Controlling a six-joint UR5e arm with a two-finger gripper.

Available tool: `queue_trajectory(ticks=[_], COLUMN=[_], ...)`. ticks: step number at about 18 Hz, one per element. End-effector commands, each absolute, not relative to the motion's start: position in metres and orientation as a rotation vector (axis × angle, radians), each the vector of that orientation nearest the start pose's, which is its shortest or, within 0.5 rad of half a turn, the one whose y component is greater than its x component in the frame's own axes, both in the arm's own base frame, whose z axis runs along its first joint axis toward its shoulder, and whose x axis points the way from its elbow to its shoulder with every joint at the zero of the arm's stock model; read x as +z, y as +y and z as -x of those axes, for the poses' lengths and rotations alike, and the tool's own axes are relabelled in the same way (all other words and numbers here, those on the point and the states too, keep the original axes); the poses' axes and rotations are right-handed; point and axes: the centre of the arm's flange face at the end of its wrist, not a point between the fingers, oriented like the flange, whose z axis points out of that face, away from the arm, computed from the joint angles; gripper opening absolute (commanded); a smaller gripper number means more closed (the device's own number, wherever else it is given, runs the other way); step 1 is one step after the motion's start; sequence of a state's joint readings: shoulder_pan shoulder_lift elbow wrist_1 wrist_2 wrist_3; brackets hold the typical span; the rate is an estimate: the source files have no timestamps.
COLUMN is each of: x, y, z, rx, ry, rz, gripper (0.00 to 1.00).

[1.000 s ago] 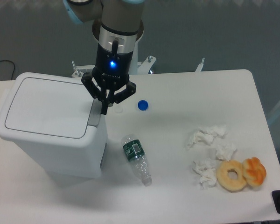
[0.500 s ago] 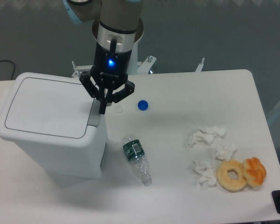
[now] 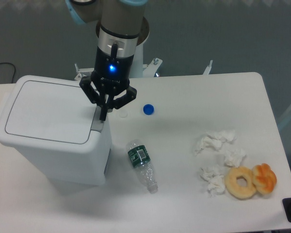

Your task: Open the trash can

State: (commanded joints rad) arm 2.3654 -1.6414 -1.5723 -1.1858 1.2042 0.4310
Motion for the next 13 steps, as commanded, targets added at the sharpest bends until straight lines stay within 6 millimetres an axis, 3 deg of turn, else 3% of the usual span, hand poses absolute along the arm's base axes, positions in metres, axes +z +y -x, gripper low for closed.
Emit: queue_trajectory(ticks=[9,10,11,13], x=[0.506,0.508,0.513,0.523], y=[0.502,0.502,0.503,0.503], z=[0.270,0.270,0.272,0.277], rx=[-0.155,-0.151,-0.141,-0.104], ry=[-0.400,-0.398,-0.393,-0.385], rz=[2.636,2.632,2.622,2.593], gripper=[0.09,0.14,0.32,0.80])
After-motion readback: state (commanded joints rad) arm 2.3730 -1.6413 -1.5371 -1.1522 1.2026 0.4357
